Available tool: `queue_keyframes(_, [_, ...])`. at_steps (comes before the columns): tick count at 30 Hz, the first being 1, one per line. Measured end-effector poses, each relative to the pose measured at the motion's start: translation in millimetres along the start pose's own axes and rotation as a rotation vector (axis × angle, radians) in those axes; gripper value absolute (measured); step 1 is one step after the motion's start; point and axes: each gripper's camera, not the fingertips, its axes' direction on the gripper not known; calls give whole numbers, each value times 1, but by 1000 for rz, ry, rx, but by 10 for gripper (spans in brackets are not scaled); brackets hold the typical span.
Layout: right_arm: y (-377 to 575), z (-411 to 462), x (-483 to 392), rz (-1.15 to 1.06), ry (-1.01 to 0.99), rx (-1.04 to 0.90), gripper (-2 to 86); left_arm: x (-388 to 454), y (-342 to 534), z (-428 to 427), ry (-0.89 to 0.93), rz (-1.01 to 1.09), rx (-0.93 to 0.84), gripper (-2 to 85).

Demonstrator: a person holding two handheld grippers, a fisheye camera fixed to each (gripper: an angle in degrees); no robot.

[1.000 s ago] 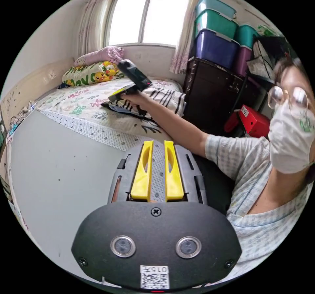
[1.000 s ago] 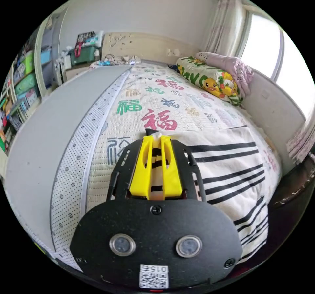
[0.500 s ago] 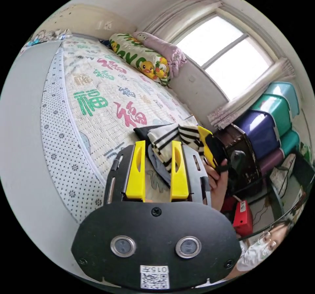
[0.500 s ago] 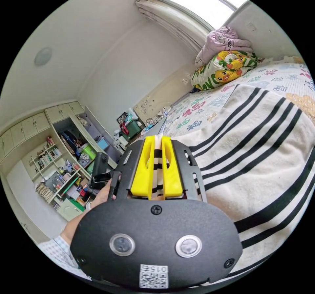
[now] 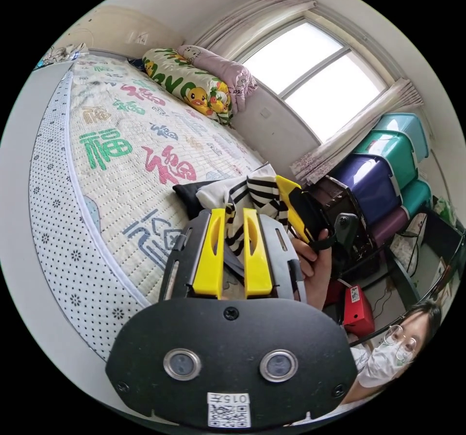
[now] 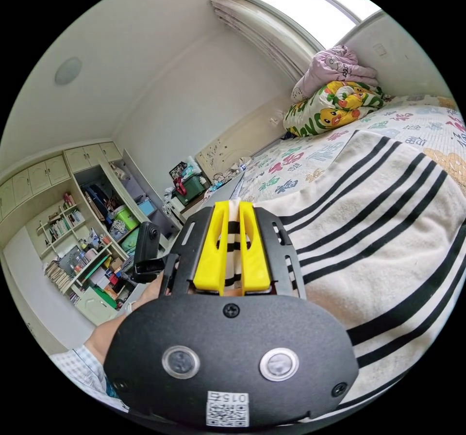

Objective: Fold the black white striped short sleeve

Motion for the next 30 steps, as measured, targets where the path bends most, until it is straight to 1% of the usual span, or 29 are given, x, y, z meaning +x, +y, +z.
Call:
queue_keyframes(2, [4,-2,-4,2,2,-4,45,-12,15,16,28,6,27,52])
queue_keyframes(6, [16,-3,-15,5,-4,-18,45,-46,50,67,90,-29,17,59])
queue_keyframes(8, [23,-2,-21,-1,5,-24,45,-48,66,81,62,-31,23,36])
queue_keyframes(14, [52,-5,-47,-40,68,-3,44,-44,130,116,42,18,85,4])
queue_keyframes(17, [65,-11,-65,-64,101,31,42,-25,163,118,10,64,121,0])
queue_keyframes(19, [70,-24,-91,-148,143,68,40,-5,180,109,4,98,155,-1])
queue_keyframes(21, [76,-61,-149,-360,292,163,40,27,205,79,36,120,232,1])
queue_keyframes(23, [78,-99,-188,-466,359,244,39,60,229,44,67,151,305,2])
queue_keyframes(25, [76,-142,-219,-492,345,303,39,94,259,-5,51,198,386,2])
queue_keyframes(27, [72,-194,-248,-484,248,330,39,129,308,-86,11,252,503,1])
queue_keyframes(28, [72,-205,-255,-483,234,339,39,135,324,-109,-5,264,538,1])
queue_keyframes(30, [79,-237,-282,-509,253,390,38,157,395,-202,-94,312,688,-1])
